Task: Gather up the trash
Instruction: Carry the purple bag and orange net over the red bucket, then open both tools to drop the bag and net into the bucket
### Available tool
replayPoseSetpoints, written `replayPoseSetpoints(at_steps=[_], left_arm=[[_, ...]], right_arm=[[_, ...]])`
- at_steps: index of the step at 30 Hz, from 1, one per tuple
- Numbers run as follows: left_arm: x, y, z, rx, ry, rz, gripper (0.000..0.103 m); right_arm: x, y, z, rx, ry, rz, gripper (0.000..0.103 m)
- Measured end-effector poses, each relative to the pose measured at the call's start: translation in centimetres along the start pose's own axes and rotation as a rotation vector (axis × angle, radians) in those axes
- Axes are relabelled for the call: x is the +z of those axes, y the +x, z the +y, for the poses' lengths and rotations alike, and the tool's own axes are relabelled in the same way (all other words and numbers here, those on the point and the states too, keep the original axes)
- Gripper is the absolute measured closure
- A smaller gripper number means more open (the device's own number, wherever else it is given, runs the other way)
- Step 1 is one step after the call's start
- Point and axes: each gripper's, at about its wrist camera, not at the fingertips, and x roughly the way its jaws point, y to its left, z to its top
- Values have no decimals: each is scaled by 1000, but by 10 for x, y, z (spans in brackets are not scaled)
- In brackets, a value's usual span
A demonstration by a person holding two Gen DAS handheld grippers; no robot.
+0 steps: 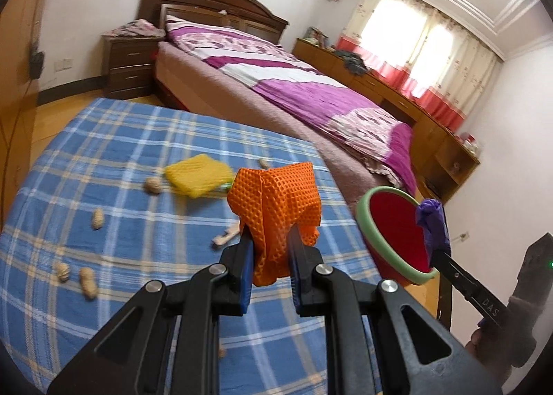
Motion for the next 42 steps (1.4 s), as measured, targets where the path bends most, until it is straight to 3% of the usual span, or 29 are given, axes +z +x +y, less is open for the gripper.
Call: replayPoseSetpoints(at_steps=[6, 21, 42], left_arm=[[4, 10, -29, -51, 46, 24, 86], [8, 41, -85, -99, 153, 66, 86], [-4, 129, -169, -171, 308, 194, 86]], right_arm=[[6, -11, -15, -22, 28, -28, 86], [14, -19, -59, -74, 100, -62, 86], [17, 5, -142, -184, 250, -36, 85]])
